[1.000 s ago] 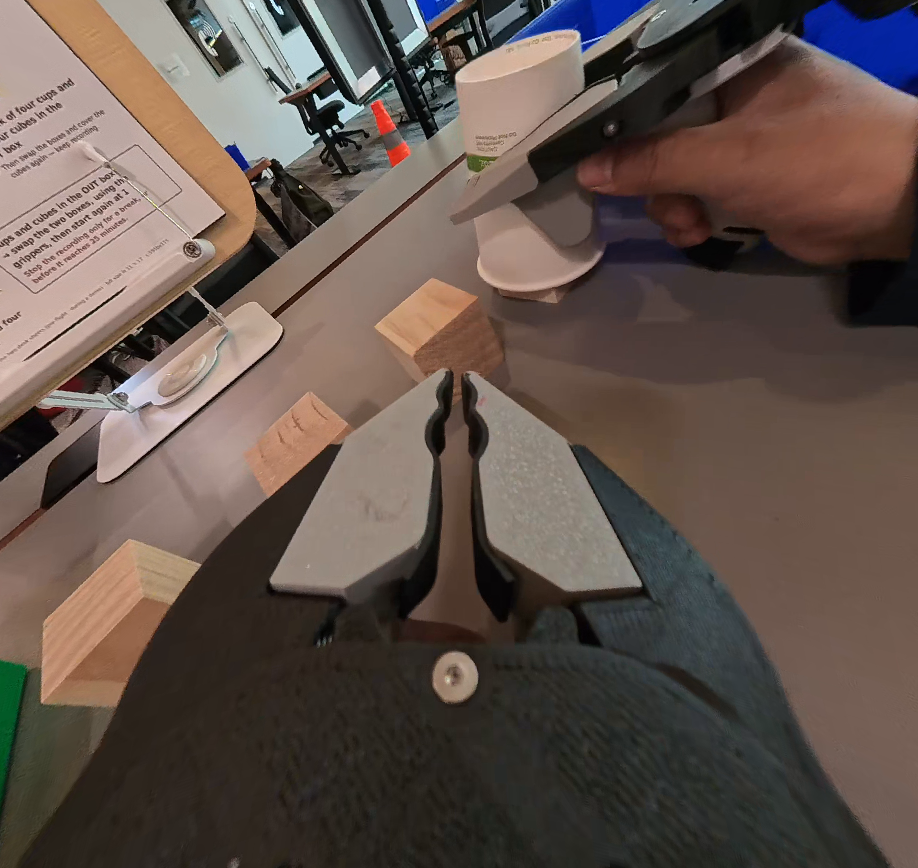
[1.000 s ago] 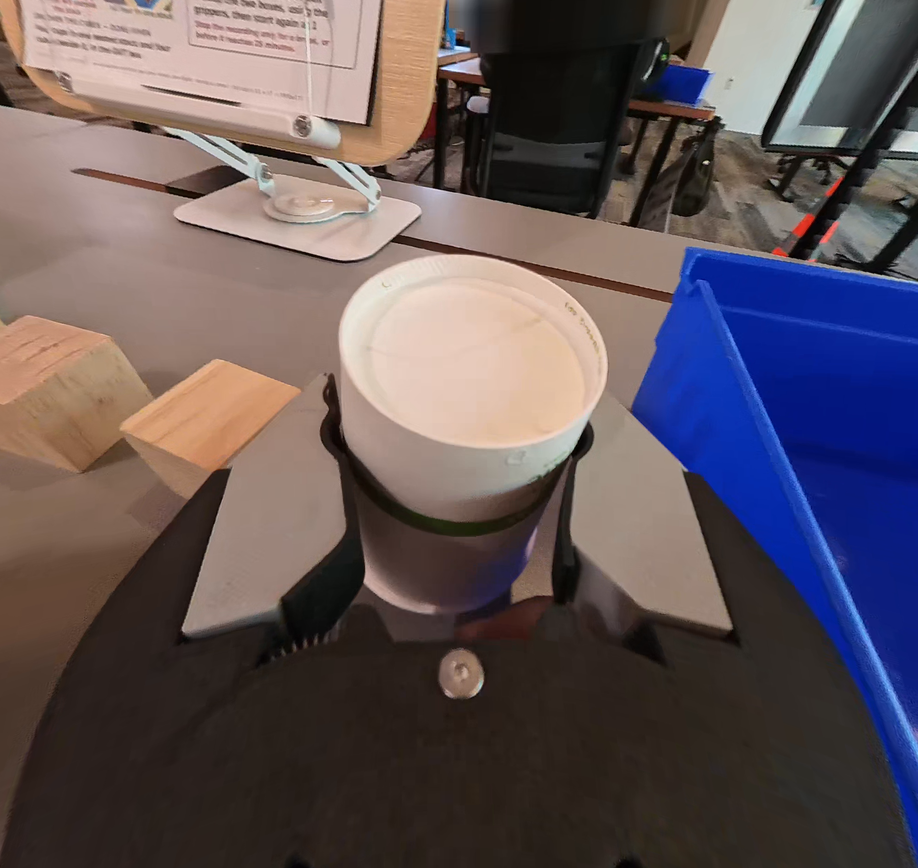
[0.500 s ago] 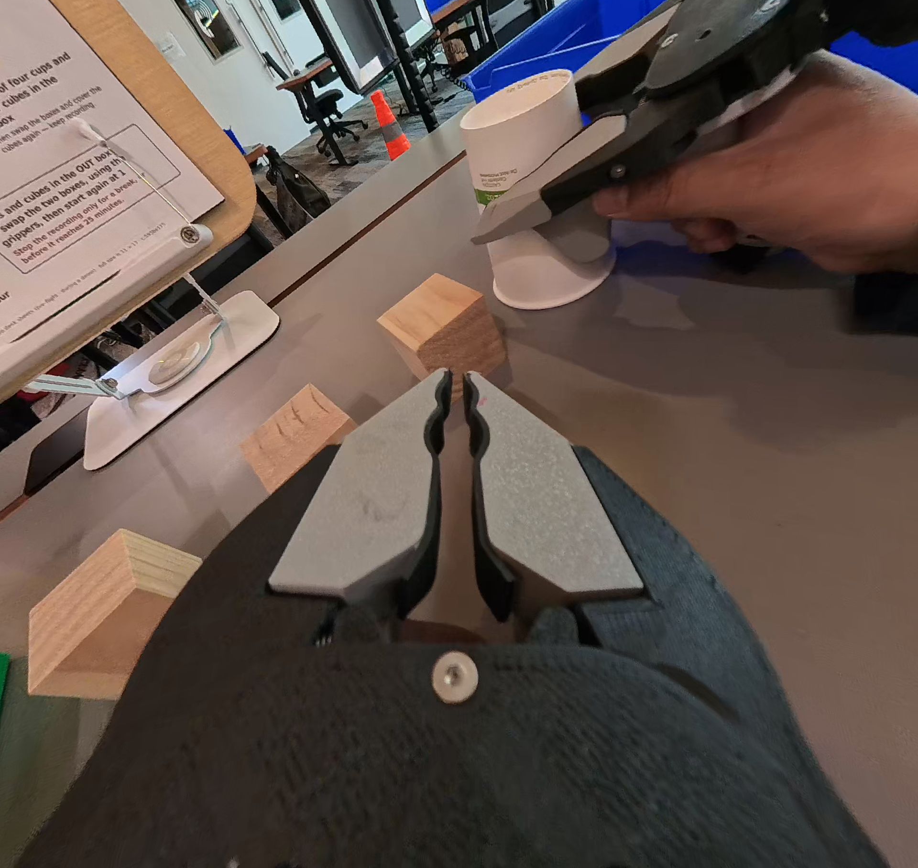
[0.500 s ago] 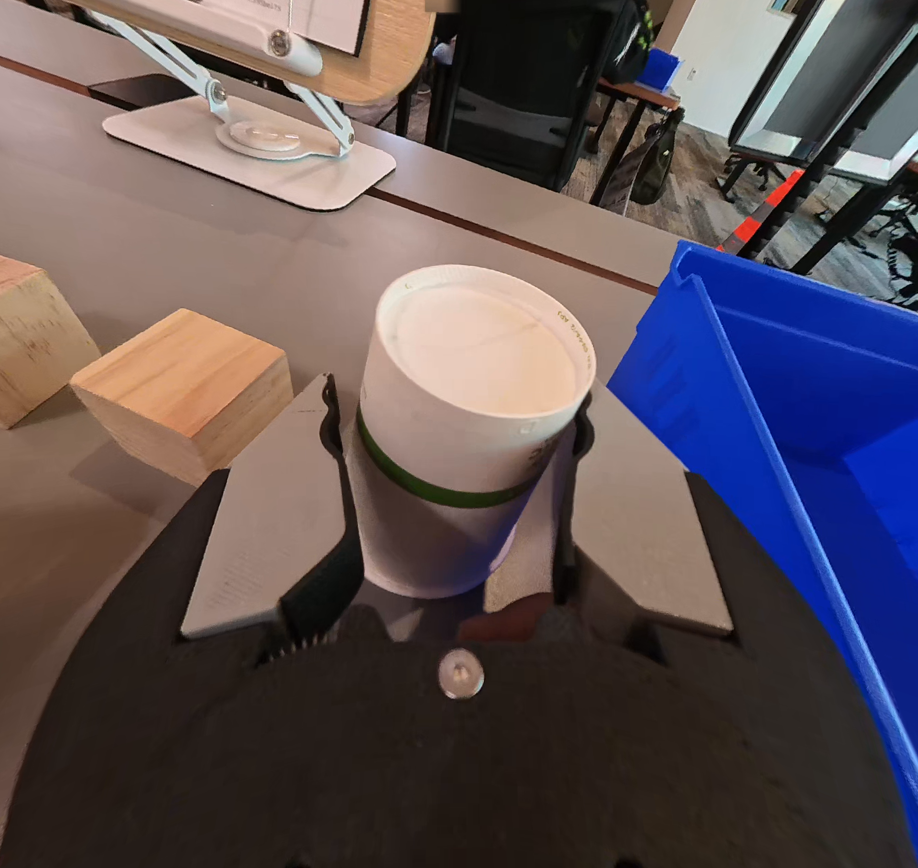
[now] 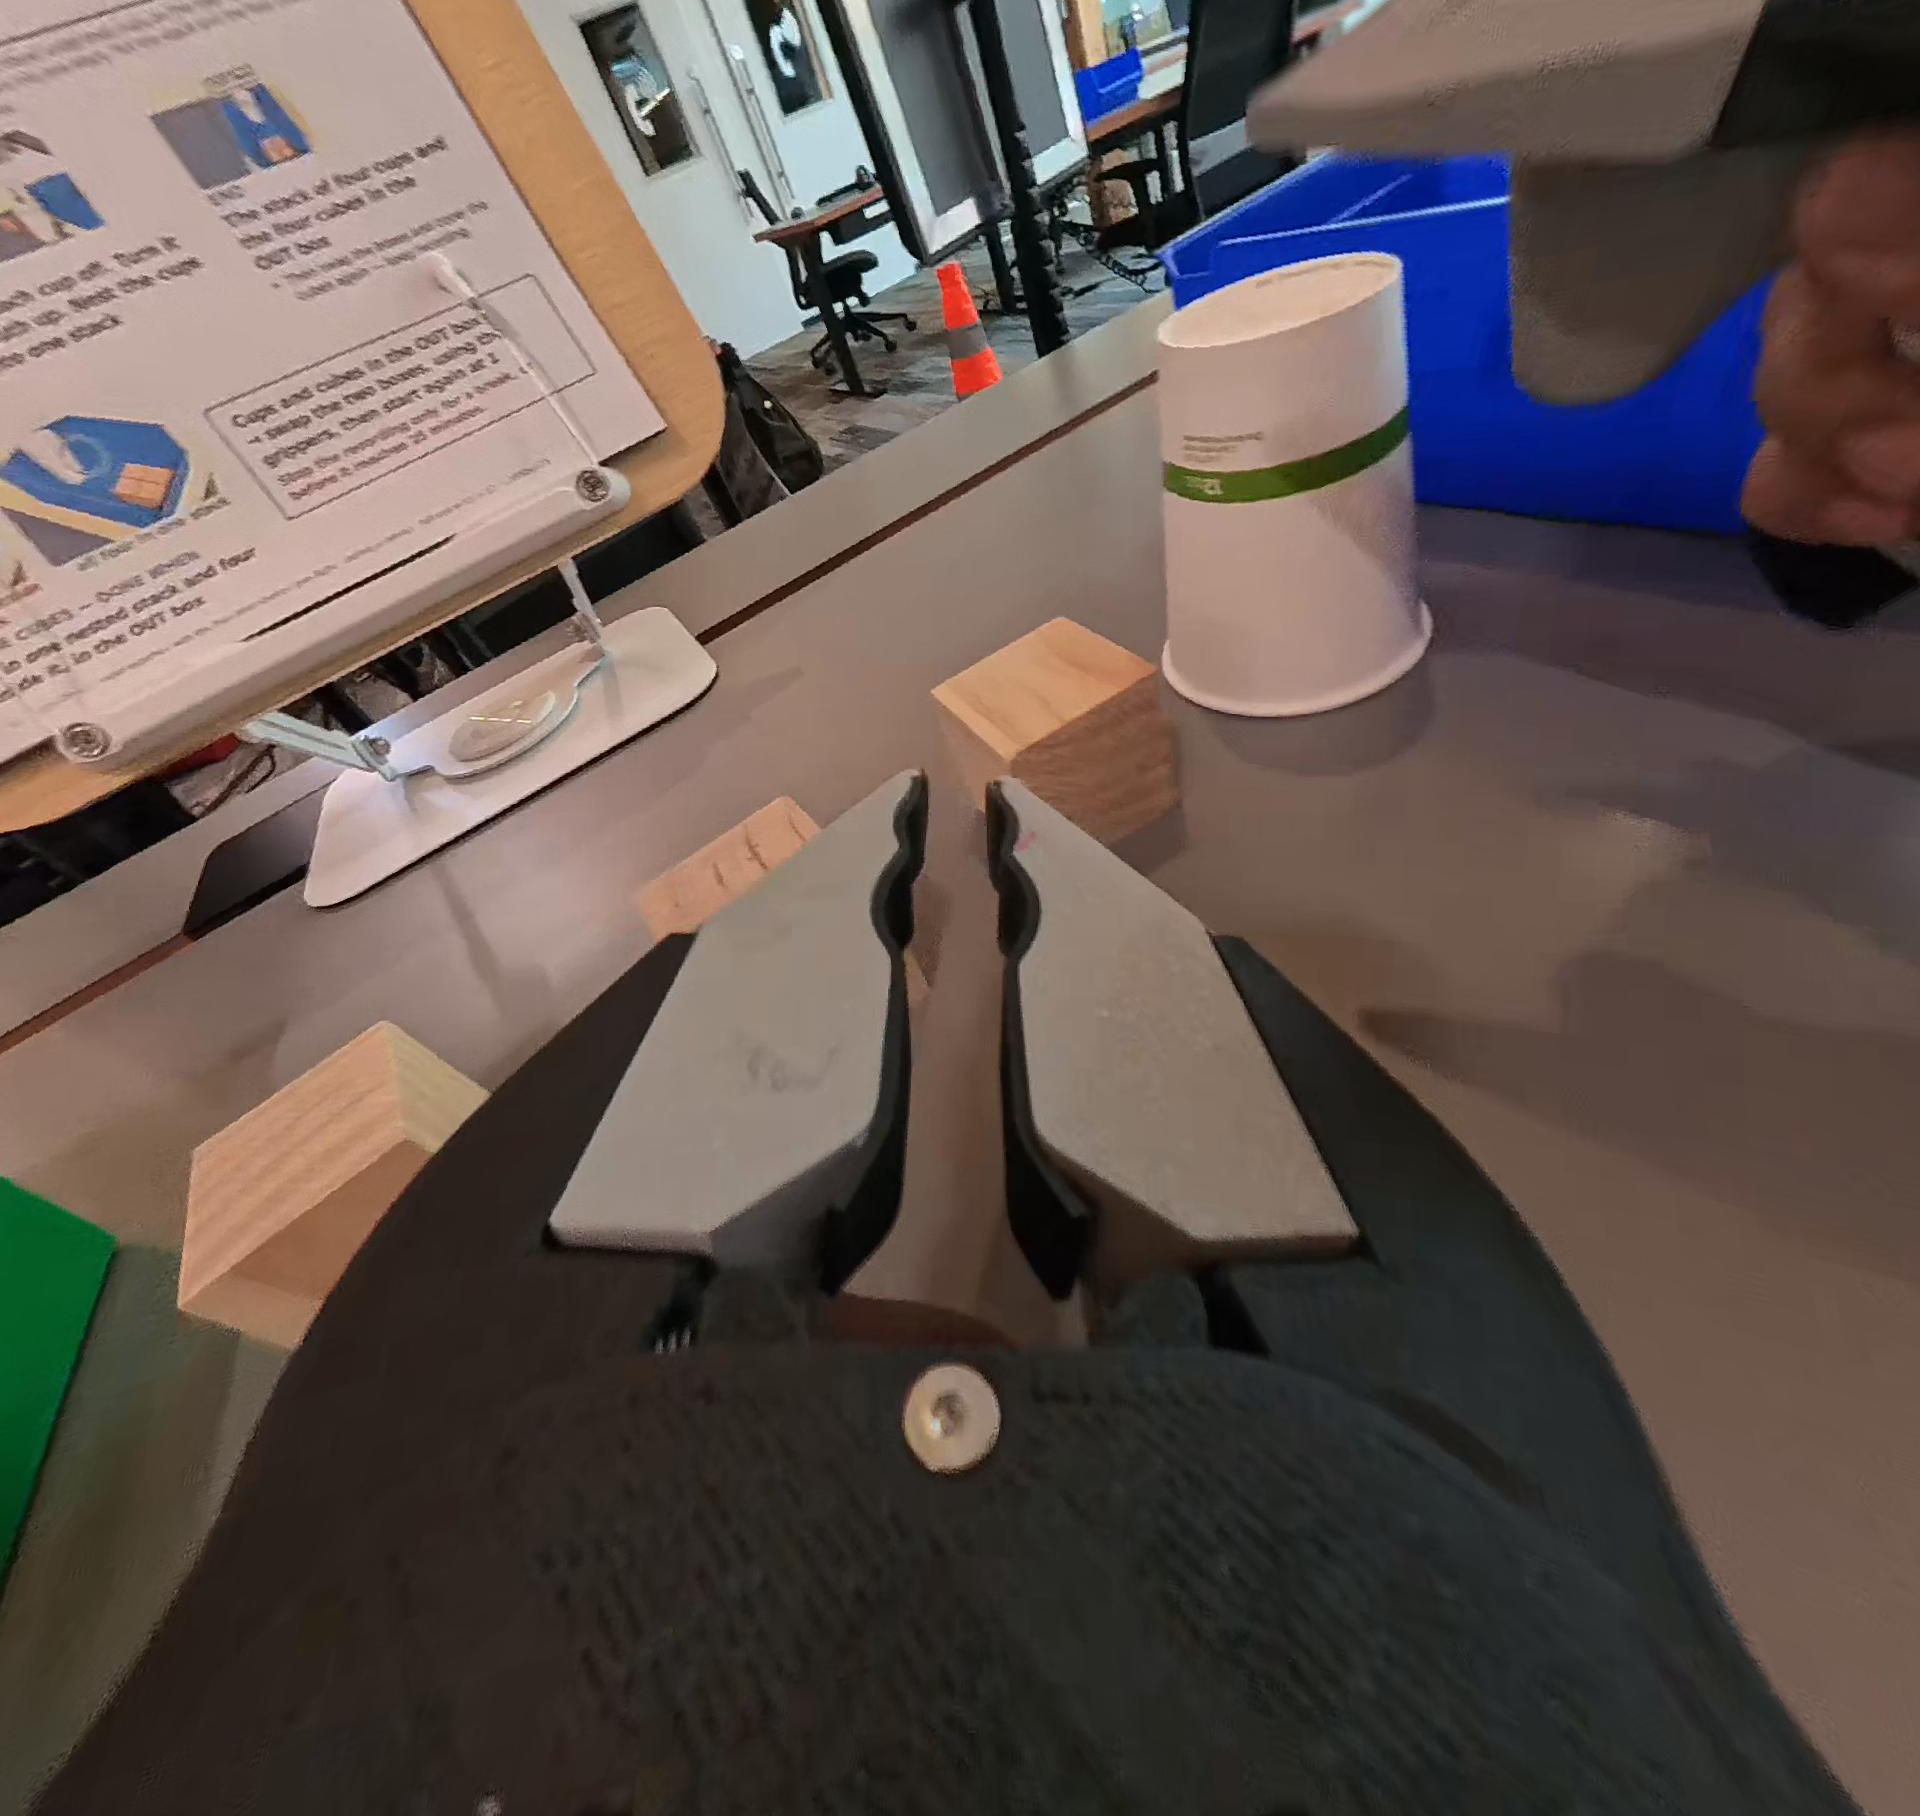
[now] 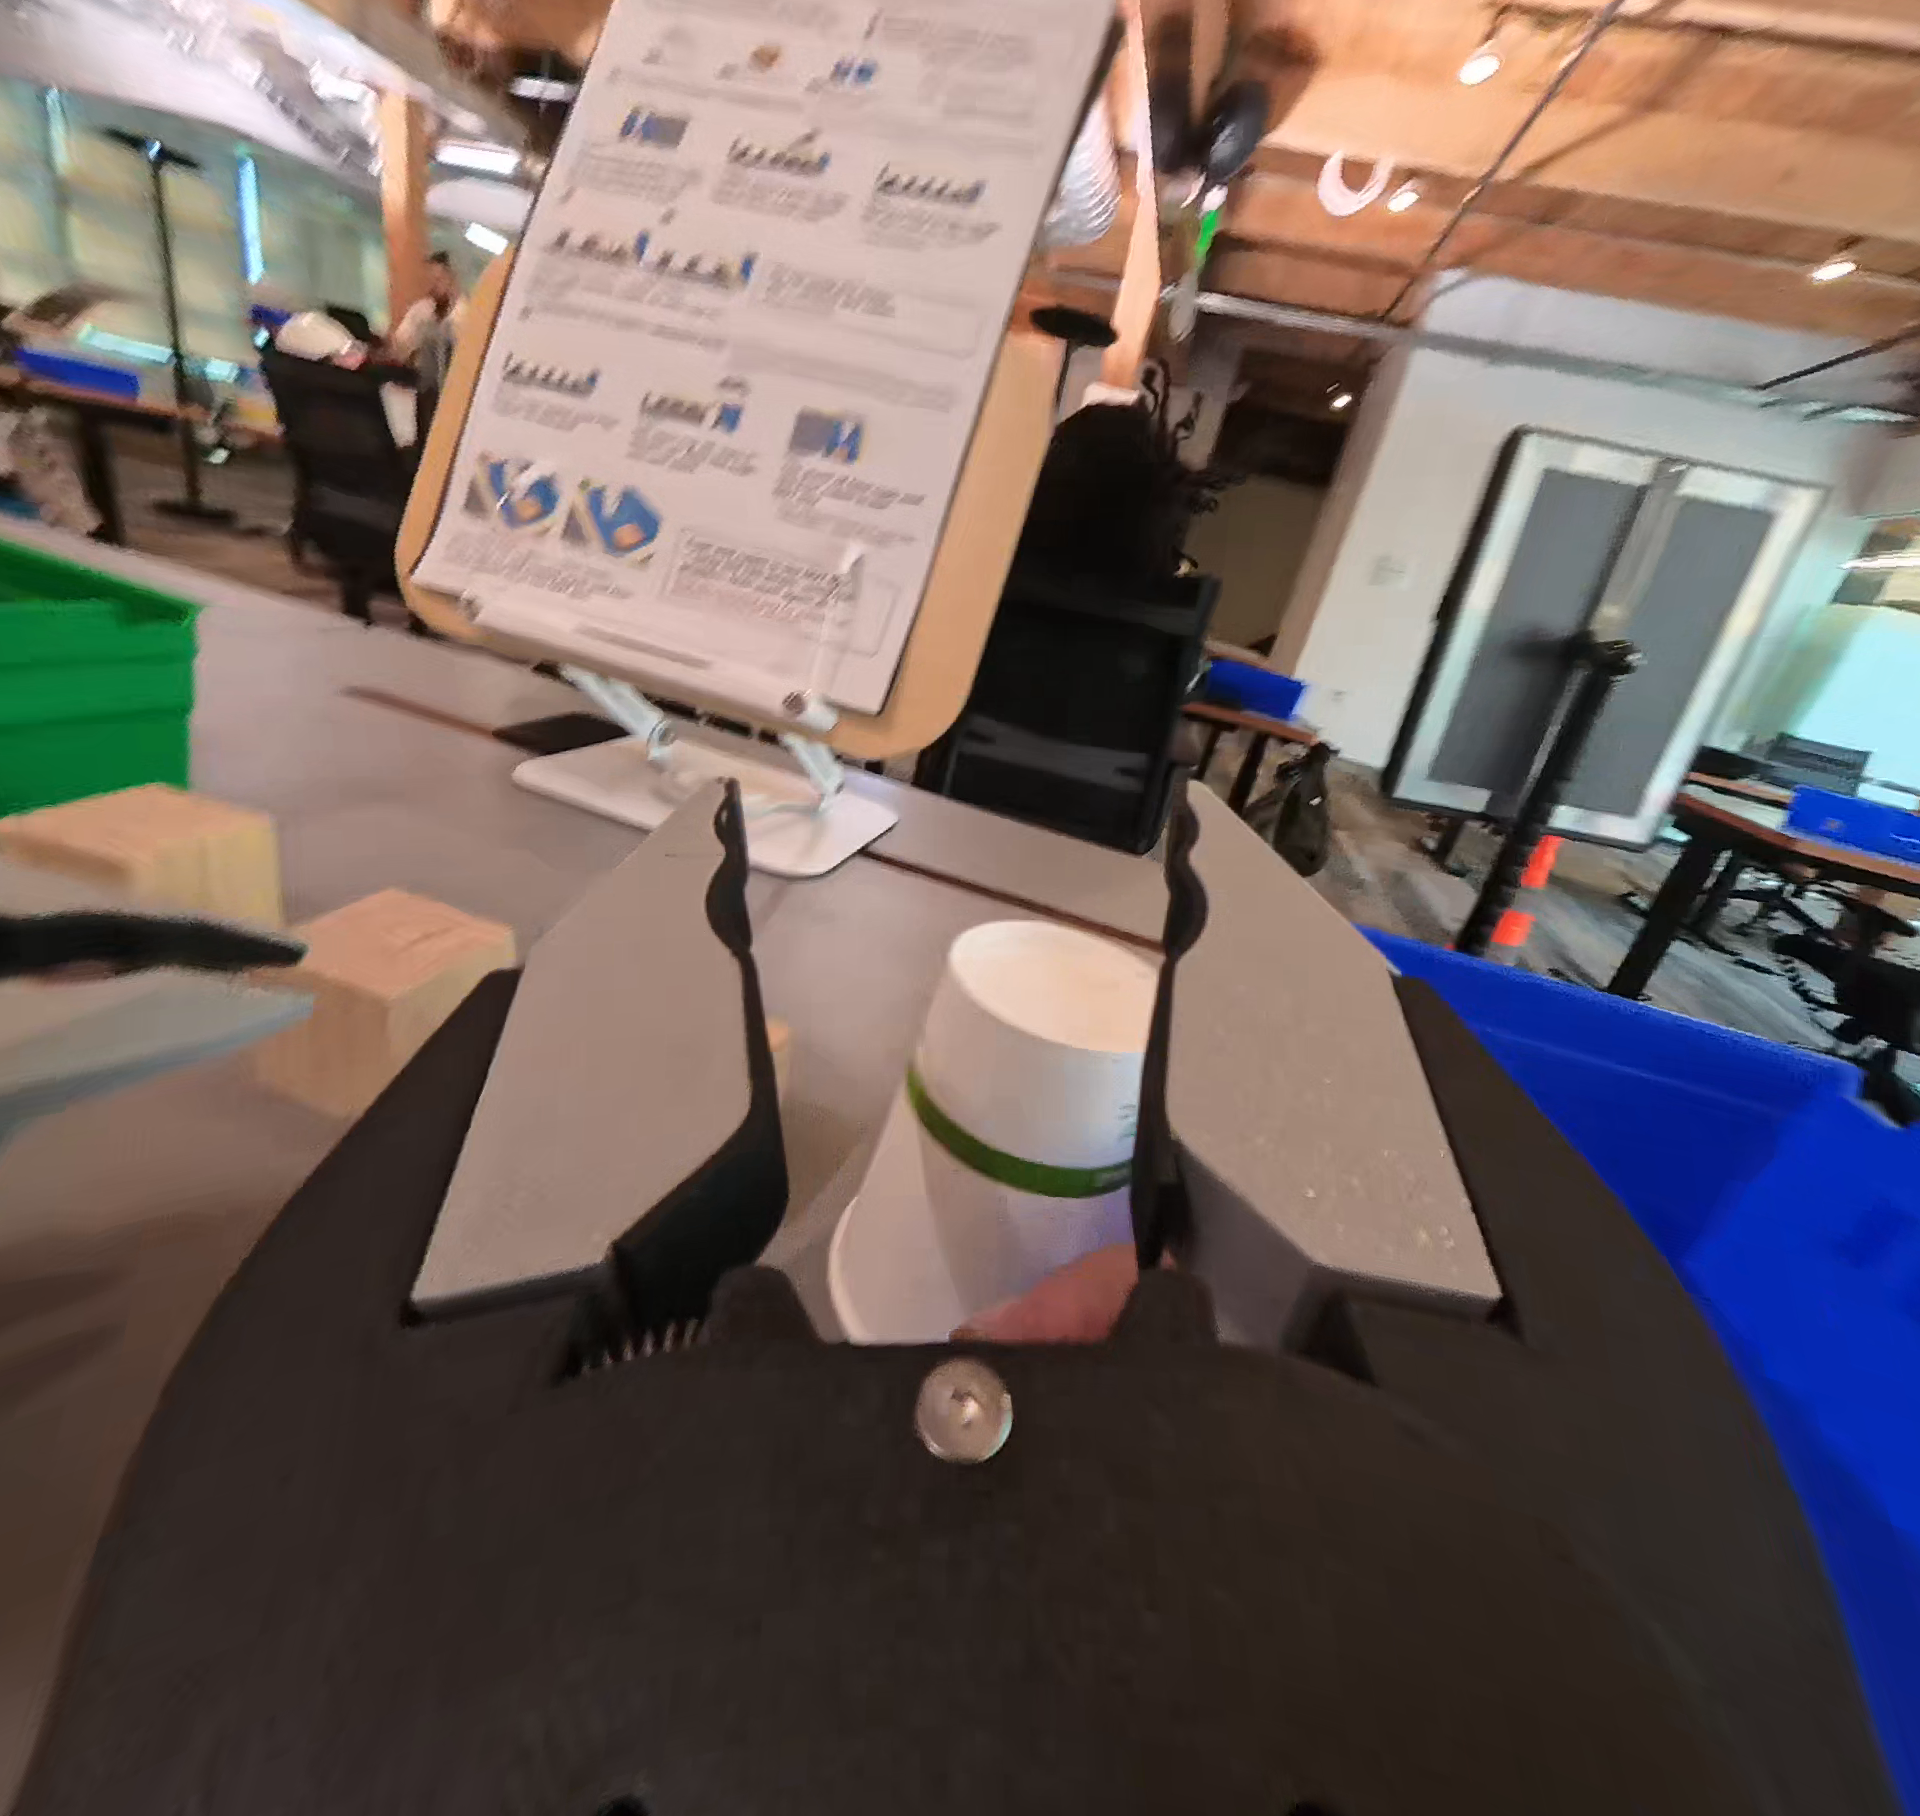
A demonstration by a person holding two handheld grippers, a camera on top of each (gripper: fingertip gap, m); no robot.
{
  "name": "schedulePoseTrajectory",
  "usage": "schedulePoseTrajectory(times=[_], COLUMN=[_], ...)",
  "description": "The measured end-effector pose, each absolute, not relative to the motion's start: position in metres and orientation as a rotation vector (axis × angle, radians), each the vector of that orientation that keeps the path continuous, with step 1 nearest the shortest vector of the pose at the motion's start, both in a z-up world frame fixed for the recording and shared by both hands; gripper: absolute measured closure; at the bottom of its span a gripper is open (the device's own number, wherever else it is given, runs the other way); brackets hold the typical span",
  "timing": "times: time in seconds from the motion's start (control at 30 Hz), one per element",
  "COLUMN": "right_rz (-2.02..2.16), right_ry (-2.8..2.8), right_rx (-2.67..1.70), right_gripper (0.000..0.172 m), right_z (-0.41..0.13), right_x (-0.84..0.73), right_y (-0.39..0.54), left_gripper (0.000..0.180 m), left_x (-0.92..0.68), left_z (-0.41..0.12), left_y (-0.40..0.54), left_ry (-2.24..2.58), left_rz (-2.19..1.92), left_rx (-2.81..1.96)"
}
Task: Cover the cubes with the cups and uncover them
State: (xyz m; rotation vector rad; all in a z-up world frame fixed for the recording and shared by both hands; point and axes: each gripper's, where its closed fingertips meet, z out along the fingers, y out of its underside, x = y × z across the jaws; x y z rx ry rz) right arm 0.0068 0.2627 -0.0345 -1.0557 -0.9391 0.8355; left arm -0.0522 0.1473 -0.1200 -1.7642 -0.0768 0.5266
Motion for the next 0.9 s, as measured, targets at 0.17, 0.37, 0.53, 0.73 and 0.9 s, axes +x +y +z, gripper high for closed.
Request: schedulePoseTrajectory(times=[0.17,0.37,0.53,0.73,0.9], right_rz=[0.803,0.802,0.834,0.825,0.813], right_ry=[-1.091,-1.119,-1.102,-1.123,-1.137], right_rx=[-1.031,-1.054,-1.089,-1.096,-1.095], right_gripper=[0.104,0.108,0.109,0.109,0.111], right_z=[-0.056,-0.063,-0.063,-0.067,-0.07], right_x=[-0.013,-0.017,-0.017,-0.02,-0.021], right_y=[0.242,0.244,0.249,0.248,0.247], left_gripper=[0.169,0.169,0.168,0.163,0.173], left_x=[-0.072,-0.11,-0.198,-0.282,-0.297], left_z=[-0.105,-0.033,0.009,-0.055,-0.081], left_y=[0.13,0.068,0.005,-0.049,-0.068], left_ry=[-0.266,-0.357,-0.444,-0.618,-0.644], left_rz=[0.428,0.528,0.741,0.771,0.818], left_rx=[-1.687,-1.578,-1.679,-2.122,-2.217])
